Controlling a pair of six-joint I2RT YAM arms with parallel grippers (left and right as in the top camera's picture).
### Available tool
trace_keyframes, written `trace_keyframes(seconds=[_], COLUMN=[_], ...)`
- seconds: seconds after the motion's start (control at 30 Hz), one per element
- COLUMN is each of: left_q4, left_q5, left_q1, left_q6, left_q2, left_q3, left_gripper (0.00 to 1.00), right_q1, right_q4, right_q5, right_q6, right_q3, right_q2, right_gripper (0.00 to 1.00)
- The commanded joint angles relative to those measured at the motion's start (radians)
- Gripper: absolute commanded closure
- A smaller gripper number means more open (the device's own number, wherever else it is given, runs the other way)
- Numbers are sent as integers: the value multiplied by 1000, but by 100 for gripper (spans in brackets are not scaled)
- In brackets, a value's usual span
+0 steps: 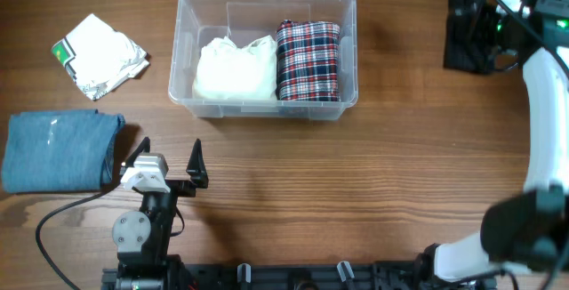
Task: Pack container
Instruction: 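Reach the right gripper to the black garment and grasp it, then place the black garment on top of the plaid shirt with the right gripper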
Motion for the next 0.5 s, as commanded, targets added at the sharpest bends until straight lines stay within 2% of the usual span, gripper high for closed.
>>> trace_keyframes(seconds=[0.0, 0.1, 0.13, 0.23, 0.37, 0.47], left_q4=[-3, -3, -3, -3, -3, -3], left_q5=[12, 12, 12, 12, 13, 13], left_q1=[-6, -6, -6, -6, -6, -6], left_q6=[-3, -3, -3, -3, -3, -3], left_q2=[-7, -7, -7, -7, -7, -7], left_q3=[-6, -6, -6, -6, -6, -6], left_gripper=[0, 0, 0, 0, 0, 0], right_q1=[94, 248, 329, 546, 708, 719], right_q4=[21, 20, 11, 19, 68, 56], right_q5=[-102, -13, 85, 272, 374, 382], right_q6=[115, 305, 386, 511, 557, 583], right_q3=[39, 39, 39, 39, 39, 39], right_q2=[-152, -216, -218, -188, -82, 53], right_gripper=[96, 96, 96, 96, 96, 96])
